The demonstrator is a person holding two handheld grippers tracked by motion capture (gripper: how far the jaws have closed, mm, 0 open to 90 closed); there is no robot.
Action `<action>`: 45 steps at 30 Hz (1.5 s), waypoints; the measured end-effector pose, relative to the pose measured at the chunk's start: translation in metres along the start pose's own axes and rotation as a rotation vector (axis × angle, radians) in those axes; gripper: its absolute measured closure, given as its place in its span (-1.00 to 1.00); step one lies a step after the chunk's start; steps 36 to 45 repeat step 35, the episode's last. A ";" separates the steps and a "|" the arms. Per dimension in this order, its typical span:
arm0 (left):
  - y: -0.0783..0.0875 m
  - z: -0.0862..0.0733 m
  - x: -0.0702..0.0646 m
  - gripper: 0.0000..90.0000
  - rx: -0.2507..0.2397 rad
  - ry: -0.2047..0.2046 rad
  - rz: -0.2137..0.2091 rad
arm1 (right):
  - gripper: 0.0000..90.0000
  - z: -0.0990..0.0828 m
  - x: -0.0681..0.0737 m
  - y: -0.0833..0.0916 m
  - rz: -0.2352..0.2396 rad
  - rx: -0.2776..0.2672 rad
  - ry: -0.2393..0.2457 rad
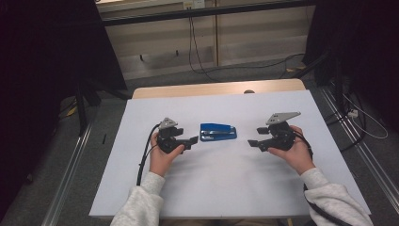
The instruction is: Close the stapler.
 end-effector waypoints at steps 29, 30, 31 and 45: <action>0.109 -0.059 0.003 -0.80 -0.051 -0.023 0.006 | -0.70 -0.039 0.033 0.047 0.001 0.005 -0.002; 0.111 -0.061 0.004 -0.80 -0.047 -0.023 0.006 | -0.71 -0.040 0.033 0.049 0.001 0.004 -0.005; 0.114 -0.063 0.004 -0.80 -0.043 -0.023 0.004 | -0.72 -0.041 0.034 0.051 0.001 0.003 -0.006; 0.119 -0.068 0.006 -0.80 -0.043 -0.025 -0.001 | -0.72 -0.045 0.037 0.057 0.006 -0.007 -0.006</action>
Point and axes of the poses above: each handheld gripper's, and its own axes: y roughly backward along the jaws, z roughly out of its top, x roughly to its left, the point moved 2 cm from there along -y, roughly forward along the jaws, and after that the axes turned 1 degree about z, right-handed, at the moved point
